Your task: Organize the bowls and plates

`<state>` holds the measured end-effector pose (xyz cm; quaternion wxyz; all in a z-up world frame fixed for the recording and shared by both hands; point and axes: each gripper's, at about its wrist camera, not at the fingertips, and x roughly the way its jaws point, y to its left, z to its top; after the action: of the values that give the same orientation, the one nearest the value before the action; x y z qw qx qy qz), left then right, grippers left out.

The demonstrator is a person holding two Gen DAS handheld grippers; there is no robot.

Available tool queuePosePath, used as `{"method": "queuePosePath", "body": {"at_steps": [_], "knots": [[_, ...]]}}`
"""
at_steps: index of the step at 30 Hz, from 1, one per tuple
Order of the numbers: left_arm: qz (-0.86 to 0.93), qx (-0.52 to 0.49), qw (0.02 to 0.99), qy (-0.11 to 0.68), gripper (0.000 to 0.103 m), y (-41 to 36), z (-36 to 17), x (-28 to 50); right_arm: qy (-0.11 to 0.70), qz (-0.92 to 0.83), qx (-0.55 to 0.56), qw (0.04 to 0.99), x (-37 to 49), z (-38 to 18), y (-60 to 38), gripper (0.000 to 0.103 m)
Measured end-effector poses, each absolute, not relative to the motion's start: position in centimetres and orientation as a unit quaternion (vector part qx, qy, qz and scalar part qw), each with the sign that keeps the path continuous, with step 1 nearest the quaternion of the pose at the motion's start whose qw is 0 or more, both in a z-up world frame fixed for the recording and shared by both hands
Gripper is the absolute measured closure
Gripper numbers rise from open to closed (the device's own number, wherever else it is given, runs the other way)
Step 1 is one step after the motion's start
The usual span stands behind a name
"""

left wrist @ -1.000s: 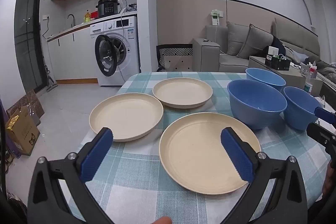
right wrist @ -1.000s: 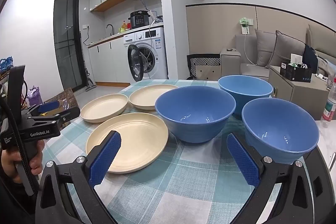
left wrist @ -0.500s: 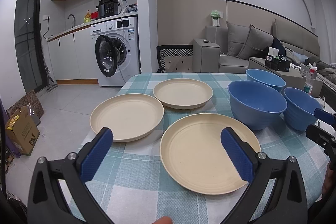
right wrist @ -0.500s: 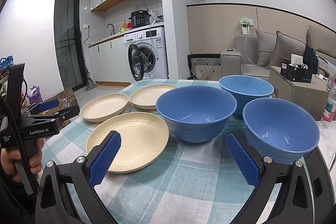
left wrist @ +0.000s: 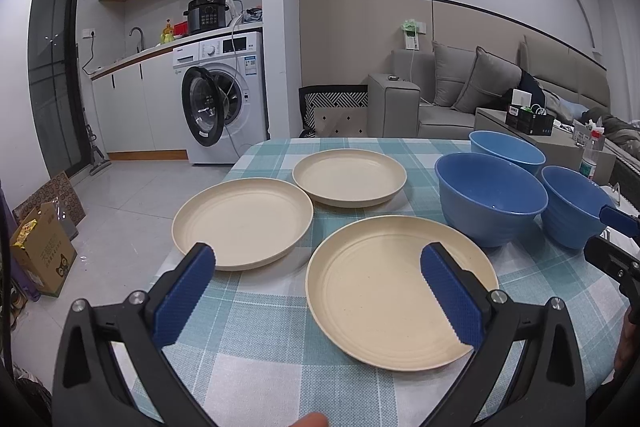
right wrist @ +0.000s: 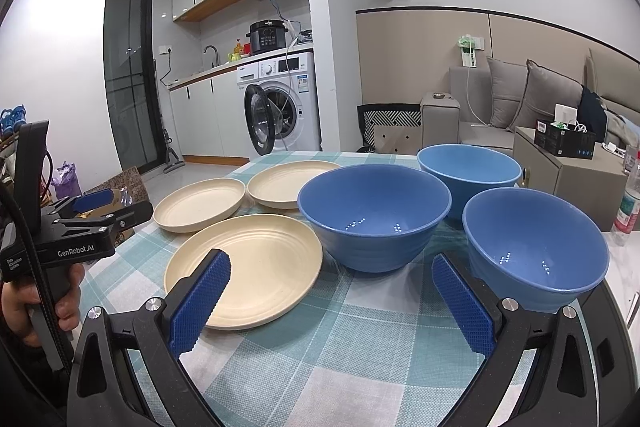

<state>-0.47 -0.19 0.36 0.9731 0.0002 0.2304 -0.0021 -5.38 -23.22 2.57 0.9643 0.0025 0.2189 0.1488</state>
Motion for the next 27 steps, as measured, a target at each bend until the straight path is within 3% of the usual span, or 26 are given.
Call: {"method": "queuePosePath", "body": {"at_steps": [27], "knots": [[0.000, 0.001, 0.973, 0.232, 0.000, 0.05, -0.01, -0.32, 0.218, 0.151, 0.000, 0.964, -5.43, 2.61, -22.93, 0.000]]}}
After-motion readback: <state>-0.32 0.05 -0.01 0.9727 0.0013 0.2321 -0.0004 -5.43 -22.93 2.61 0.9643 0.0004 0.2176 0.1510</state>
